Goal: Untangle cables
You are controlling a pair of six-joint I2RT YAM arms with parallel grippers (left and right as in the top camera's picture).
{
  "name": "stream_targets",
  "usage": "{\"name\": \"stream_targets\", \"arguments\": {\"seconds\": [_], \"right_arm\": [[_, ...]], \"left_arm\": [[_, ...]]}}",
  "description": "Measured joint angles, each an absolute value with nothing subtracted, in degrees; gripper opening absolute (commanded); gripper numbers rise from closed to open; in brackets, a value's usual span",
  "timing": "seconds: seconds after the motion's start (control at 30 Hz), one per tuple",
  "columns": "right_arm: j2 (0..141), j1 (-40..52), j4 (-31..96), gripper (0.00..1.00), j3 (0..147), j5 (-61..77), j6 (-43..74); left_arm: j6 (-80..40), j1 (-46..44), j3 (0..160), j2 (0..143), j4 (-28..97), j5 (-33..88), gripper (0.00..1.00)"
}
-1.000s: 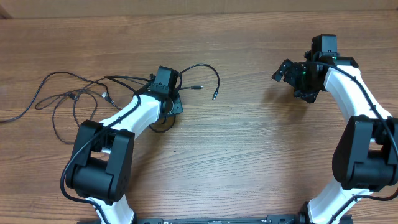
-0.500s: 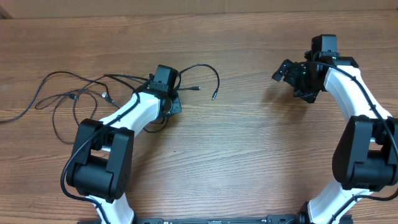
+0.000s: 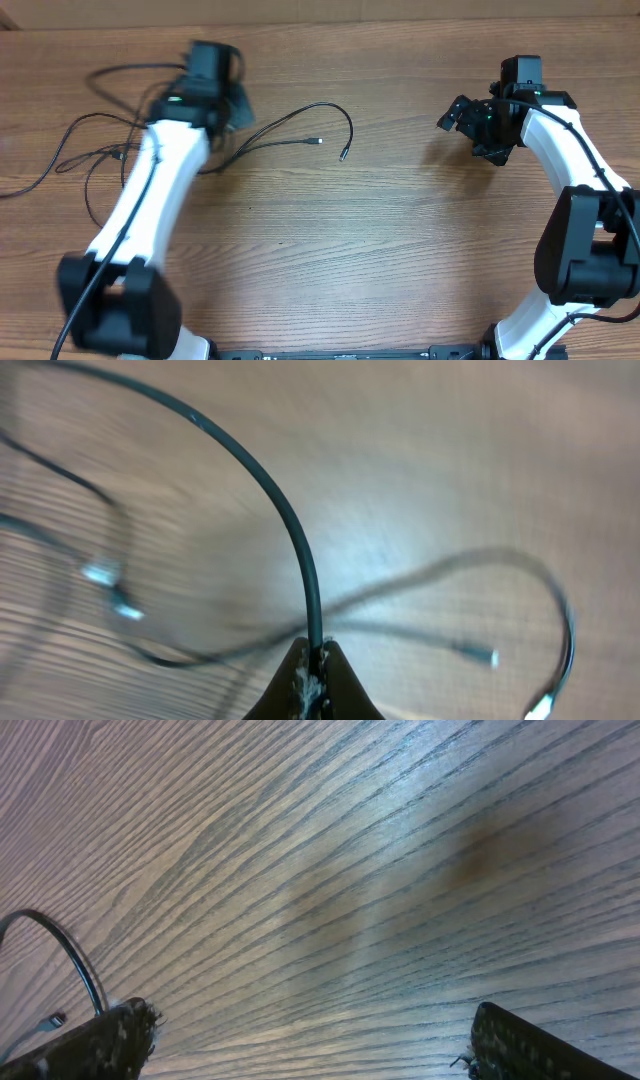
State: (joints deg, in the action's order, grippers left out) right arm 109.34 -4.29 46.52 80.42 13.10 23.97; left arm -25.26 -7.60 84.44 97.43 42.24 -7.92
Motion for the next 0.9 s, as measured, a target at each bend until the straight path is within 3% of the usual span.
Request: {"name": "stream_targets", "arguments": {"seconds": [0.37,0.43,0.47,0.57,0.73,0.9], "right_arm": [[109.3,-4.3,46.5,1.0,80.4,13.1,24.0],[109.3,-4.3,46.5,1.0,80.4,13.1,24.0],[109.3,-4.3,46.5,1.0,80.4,13.1,24.0],[109.3,-4.3,46.5,1.0,80.4,13.1,23.9],[109.3,-4.3,46.5,1.0,80.4,13.1,24.0],[109.3,-4.3,46.5,1.0,80.4,13.1,24.0]], "left_arm": [[-25.1,9.5,85.1,94.8,49.0,-18.1,0.04],[-25.6,12.4,85.1,95.1,50.1,-18.8,0.09],[-26.0,13.7,85.1,95.1,50.7,-19.1,0.18],[-27.3,16.2,85.1,95.3,51.8,-19.3,0.58],[-28.3,17.8,85.1,96.1,52.1,-15.1,0.95],[-28.5,17.6,85.1,97.3,53.2,-8.8,1.0]]}}
